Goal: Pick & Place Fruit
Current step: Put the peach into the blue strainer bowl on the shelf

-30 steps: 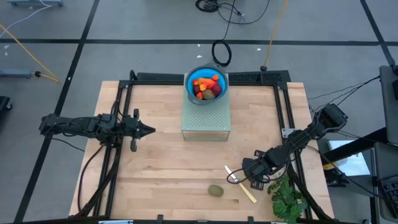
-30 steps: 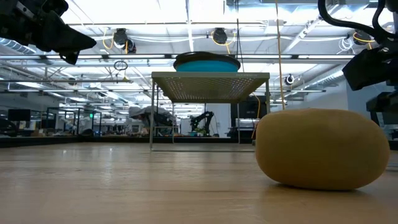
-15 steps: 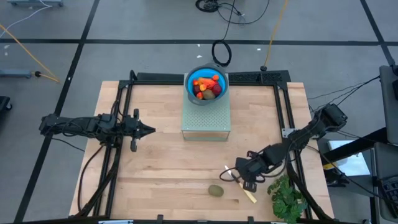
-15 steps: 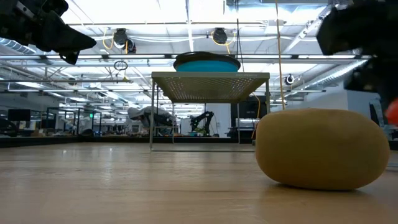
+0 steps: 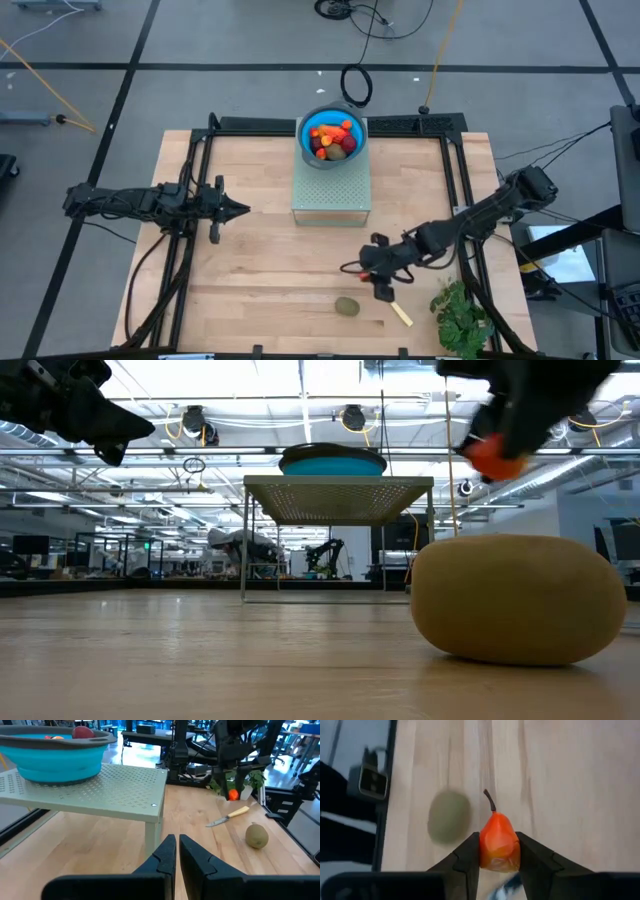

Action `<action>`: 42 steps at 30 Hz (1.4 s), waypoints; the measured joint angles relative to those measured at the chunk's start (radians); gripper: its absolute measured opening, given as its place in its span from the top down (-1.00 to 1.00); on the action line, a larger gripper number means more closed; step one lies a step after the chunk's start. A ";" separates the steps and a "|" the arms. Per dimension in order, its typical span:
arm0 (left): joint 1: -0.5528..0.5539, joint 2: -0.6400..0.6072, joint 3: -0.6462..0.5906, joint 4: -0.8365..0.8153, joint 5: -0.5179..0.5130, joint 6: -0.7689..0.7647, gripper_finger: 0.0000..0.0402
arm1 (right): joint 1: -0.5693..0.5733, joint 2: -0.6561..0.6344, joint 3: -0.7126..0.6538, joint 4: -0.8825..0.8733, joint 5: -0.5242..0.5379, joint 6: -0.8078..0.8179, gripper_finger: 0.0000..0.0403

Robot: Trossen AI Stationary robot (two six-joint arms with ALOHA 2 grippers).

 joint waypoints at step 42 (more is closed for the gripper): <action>0.000 0.000 0.000 0.000 0.002 -0.003 0.89 | -0.277 -0.001 0.000 0.783 0.104 -1.277 0.45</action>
